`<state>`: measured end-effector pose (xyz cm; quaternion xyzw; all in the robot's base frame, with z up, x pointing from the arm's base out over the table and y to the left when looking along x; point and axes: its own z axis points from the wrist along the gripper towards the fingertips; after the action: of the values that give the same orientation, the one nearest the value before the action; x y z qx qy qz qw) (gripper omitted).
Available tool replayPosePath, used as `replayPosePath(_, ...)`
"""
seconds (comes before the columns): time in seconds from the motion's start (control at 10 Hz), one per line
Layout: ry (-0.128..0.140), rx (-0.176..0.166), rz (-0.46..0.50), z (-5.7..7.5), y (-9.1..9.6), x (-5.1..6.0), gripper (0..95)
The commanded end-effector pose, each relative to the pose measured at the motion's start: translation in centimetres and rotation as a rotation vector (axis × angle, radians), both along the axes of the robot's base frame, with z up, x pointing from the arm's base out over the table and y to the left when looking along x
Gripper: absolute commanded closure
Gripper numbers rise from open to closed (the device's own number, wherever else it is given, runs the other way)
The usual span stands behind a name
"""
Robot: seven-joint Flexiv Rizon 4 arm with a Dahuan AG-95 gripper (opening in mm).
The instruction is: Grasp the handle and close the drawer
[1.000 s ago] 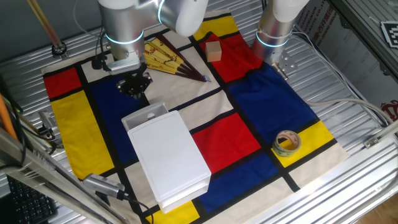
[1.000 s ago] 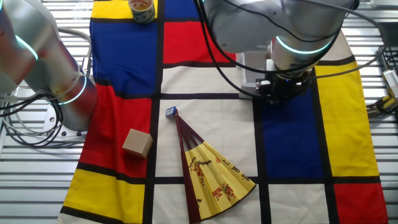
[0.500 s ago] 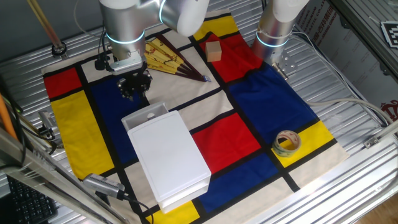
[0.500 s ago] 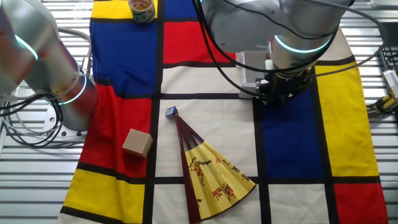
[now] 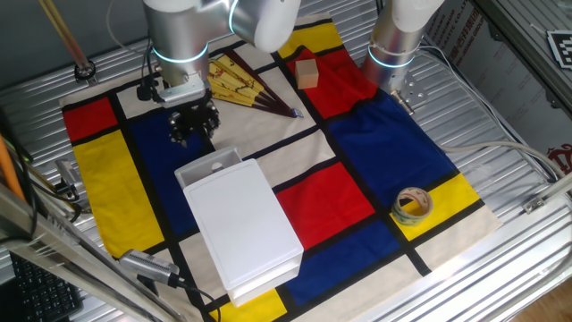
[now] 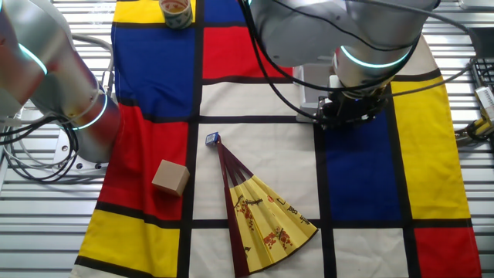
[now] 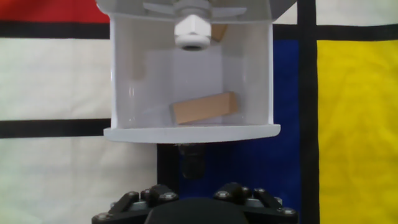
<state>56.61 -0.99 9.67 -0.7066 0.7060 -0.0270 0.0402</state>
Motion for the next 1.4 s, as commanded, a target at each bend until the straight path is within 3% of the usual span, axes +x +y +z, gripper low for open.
replayPosePath(0.1, -0.004, 0.003, -0.011, -0.51, 0.48, 0.27, 57.0)
replayPosePath(1.4, -0.016, 0.009, -0.017, -1.47, 0.34, 0.22, 57.0)
